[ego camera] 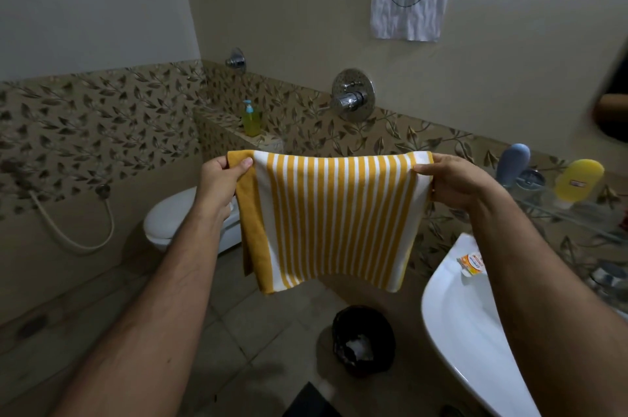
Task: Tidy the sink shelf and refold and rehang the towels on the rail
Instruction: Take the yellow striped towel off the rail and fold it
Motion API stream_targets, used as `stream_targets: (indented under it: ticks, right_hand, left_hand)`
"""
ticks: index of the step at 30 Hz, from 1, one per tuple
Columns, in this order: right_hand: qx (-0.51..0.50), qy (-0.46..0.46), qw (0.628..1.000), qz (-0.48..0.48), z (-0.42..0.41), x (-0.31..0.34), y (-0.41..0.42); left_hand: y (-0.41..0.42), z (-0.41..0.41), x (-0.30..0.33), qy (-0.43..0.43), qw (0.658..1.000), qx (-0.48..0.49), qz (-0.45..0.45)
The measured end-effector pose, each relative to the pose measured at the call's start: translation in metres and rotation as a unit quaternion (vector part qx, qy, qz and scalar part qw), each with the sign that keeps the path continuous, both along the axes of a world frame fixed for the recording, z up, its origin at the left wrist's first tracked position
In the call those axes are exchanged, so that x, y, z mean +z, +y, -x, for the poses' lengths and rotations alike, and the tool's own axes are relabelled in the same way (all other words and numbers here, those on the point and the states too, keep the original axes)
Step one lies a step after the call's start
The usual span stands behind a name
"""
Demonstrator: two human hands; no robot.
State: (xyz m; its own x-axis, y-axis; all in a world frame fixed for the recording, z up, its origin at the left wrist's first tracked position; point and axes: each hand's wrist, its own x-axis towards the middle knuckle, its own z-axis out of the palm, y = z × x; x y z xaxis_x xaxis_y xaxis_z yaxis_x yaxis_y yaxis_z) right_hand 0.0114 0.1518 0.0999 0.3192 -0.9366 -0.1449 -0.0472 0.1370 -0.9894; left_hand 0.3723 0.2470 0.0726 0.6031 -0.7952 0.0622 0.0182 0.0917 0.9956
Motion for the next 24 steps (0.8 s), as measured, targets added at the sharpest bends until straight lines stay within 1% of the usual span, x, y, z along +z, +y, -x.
stream_targets:
  ticks: [2, 5, 9, 12, 15, 18, 24]
  right_hand:
    - [-0.012, 0.019, 0.998, 0.051, -0.001, 0.000, 0.001]
    - [-0.073, 0.054, 0.988, 0.125, -0.003, 0.003, 0.000]
    - [-0.110, 0.043, 0.979, 0.165, 0.000, 0.007, -0.002]
    - [-0.123, 0.041, 0.971, 0.200, 0.000, 0.006, 0.002]
    - [-0.156, 0.023, 0.959, 0.237, 0.001, 0.001, 0.001]
    - [-0.158, 0.002, 0.956, 0.246, 0.002, -0.001, 0.001]
    - [-0.163, -0.034, 0.951, 0.261, 0.001, 0.005, 0.004]
  left_hand:
    - [-0.001, -0.001, 0.004, -0.011, 1.000, 0.007, -0.005]
    - [-0.001, -0.007, 0.011, -0.060, 0.998, -0.015, -0.024]
    - [-0.002, -0.019, 0.019, -0.115, 0.990, -0.066, -0.038]
    - [-0.003, -0.024, 0.022, -0.122, 0.990, -0.066, -0.029]
    - [-0.002, -0.019, 0.022, -0.137, 0.989, -0.051, 0.000]
    - [-0.001, -0.013, 0.020, -0.128, 0.990, -0.044, 0.035]
    - [-0.001, -0.001, 0.020, -0.120, 0.990, -0.036, 0.069]
